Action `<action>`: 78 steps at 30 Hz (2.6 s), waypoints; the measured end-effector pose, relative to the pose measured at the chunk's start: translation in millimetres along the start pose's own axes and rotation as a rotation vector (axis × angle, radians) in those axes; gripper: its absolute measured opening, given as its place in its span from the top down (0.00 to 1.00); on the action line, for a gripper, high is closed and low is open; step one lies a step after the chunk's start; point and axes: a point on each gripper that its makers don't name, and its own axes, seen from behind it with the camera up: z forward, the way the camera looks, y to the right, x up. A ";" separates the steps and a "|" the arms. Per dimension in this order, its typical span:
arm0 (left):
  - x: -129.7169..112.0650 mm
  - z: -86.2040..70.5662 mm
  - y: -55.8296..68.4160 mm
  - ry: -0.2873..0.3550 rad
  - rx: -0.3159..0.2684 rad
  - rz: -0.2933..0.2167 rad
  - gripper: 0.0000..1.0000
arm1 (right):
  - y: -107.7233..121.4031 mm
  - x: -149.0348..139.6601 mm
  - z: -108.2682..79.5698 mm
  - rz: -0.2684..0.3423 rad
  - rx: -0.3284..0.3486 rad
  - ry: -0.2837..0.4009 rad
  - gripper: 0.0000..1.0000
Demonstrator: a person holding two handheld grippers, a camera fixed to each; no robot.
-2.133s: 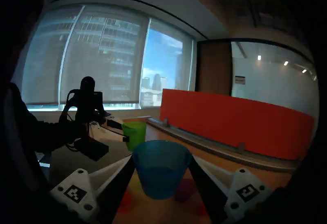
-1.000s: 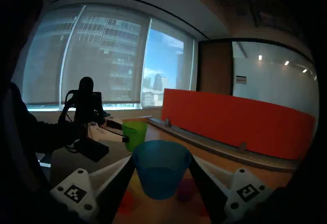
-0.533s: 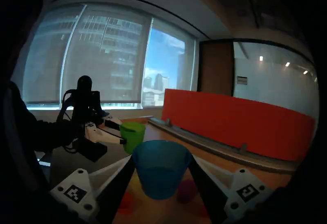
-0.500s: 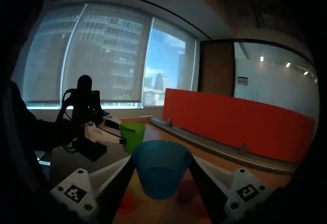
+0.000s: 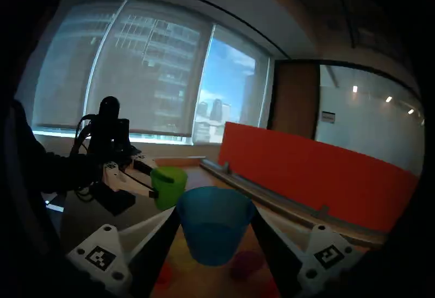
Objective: Pour water
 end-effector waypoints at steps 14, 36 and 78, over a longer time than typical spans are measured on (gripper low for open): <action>-1.3 -11.5 8.4 0.001 -0.011 -0.010 0.21 | 2.8 22.8 21.2 -0.131 0.025 0.015 0.09; -6.4 -17.8 27.6 0.008 -0.039 -0.016 0.21 | -12.5 53.2 49.9 -0.378 0.068 0.036 0.10; -6.8 -22.0 38.5 0.028 -0.058 -0.013 0.21 | -32.6 83.0 84.9 -0.786 0.062 0.039 0.09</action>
